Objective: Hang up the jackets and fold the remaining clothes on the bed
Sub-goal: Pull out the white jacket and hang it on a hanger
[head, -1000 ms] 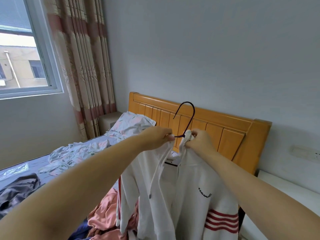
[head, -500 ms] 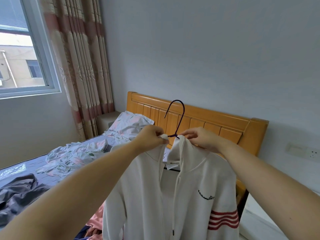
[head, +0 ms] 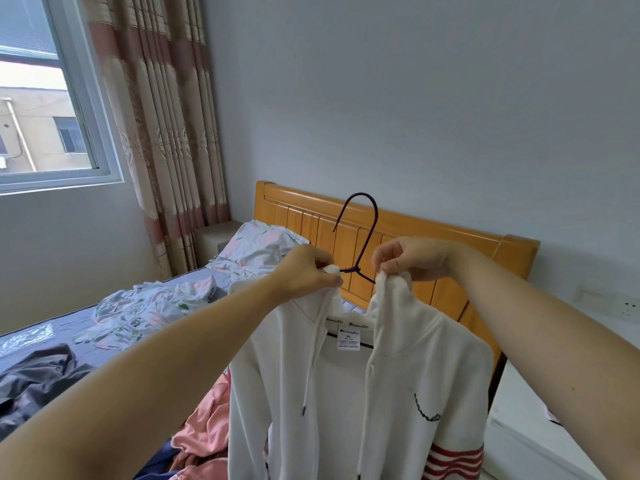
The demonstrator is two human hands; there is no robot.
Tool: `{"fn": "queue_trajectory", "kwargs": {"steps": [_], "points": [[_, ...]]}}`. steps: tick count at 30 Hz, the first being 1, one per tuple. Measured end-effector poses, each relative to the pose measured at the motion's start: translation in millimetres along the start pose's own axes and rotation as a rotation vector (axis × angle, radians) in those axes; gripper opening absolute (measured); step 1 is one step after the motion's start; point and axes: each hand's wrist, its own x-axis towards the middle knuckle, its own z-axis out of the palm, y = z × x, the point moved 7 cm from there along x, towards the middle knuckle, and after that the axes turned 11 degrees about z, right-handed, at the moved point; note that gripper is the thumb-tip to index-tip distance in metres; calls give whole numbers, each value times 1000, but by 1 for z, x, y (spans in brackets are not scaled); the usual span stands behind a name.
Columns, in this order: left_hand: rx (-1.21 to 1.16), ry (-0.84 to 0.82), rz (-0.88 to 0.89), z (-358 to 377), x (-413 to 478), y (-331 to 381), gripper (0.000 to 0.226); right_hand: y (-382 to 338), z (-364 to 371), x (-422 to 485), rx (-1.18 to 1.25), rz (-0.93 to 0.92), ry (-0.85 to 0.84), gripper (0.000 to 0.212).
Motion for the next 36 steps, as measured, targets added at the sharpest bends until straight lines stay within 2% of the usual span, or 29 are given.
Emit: {"fn": "queue_trajectory", "kwargs": {"steps": [3, 6, 9, 11, 12, 13, 15, 16, 18, 20, 23, 25, 27, 28, 31, 33, 34, 36], "points": [[-9, -15, 1, -1, -1, -3, 28, 1, -3, -7, -200, 109, -119, 10], [7, -32, 7, 3, -2, -3, 27, -4, -8, -9, -306, 150, -100, 8], [-9, -54, 33, 11, 0, 6, 30, -18, -3, -11, -209, 128, -127, 19], [-12, -68, 51, 15, 2, 13, 29, -16, -2, -3, -127, 125, -62, 18], [-20, -73, 54, 16, 4, 16, 28, -6, -4, 6, -173, 152, 15, 12], [-33, -74, 56, 17, 5, 18, 26, 7, -4, 18, -335, 200, 86, 6], [-64, -67, 59, 17, 5, 16, 26, 25, -1, 33, -690, 309, 182, 19], [-79, -59, 61, 17, 4, 14, 27, 27, 2, 38, -672, 286, 186, 24], [-101, -41, 63, 16, 2, 9, 27, 20, 9, 35, -395, 142, 144, 35], [-102, -37, 76, 17, 2, 9, 23, 17, 14, 34, -203, 88, 68, 48], [-124, -59, 117, 20, 5, 18, 17, 18, 24, 39, -222, 76, 94, 24], [-120, -86, 161, 22, 7, 25, 23, 16, 33, 40, -255, 71, 89, 11], [-97, -113, 184, 23, 8, 27, 27, 17, 35, 45, -266, 74, 77, 36], [-95, -127, 185, 23, 7, 26, 28, 17, 34, 46, -283, 69, 82, 40], [-89, -145, 170, 22, 5, 19, 35, 17, 21, 50, -190, 7, 165, 37], [-76, -125, 152, 19, 5, 14, 40, 14, 8, 45, -40, -38, 224, 25], [-72, -116, 142, 18, 5, 12, 41, 13, 4, 42, 23, -61, 205, 18], [-79, -105, 125, 16, 5, 9, 41, 10, 0, 36, 133, -97, 68, 20]]}}
